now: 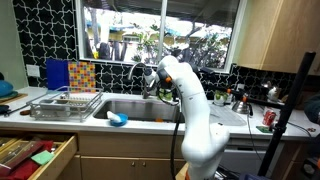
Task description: Turn on the faucet then rinse the spoon under it
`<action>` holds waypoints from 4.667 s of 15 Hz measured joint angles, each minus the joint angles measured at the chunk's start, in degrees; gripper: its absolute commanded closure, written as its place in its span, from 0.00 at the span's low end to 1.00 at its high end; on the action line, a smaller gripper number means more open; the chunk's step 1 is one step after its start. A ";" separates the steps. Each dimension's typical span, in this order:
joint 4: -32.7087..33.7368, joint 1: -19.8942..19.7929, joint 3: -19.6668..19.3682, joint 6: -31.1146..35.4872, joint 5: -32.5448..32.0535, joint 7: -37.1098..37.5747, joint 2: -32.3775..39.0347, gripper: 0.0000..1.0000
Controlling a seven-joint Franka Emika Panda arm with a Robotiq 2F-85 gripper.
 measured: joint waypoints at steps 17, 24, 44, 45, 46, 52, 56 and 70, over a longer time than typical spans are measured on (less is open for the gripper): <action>5.69 3.25 -6.70 -4.15 -0.34 3.92 3.94 0.00; 5.79 5.93 -9.03 -7.00 -0.43 3.93 3.95 0.00; 2.36 4.89 -3.39 -17.86 9.31 -14.40 -1.44 0.00; 1.90 4.19 -1.80 -20.05 11.01 -17.57 -2.60 0.00; 1.49 3.24 0.06 -22.31 12.56 -20.63 -3.81 0.00; -2.93 -0.97 6.92 -33.54 21.40 -33.80 -9.46 0.00; -4.15 -1.50 7.49 -33.76 21.99 -34.46 -10.07 0.00; -19.68 -6.91 15.25 -33.27 35.95 -52.14 -8.40 0.00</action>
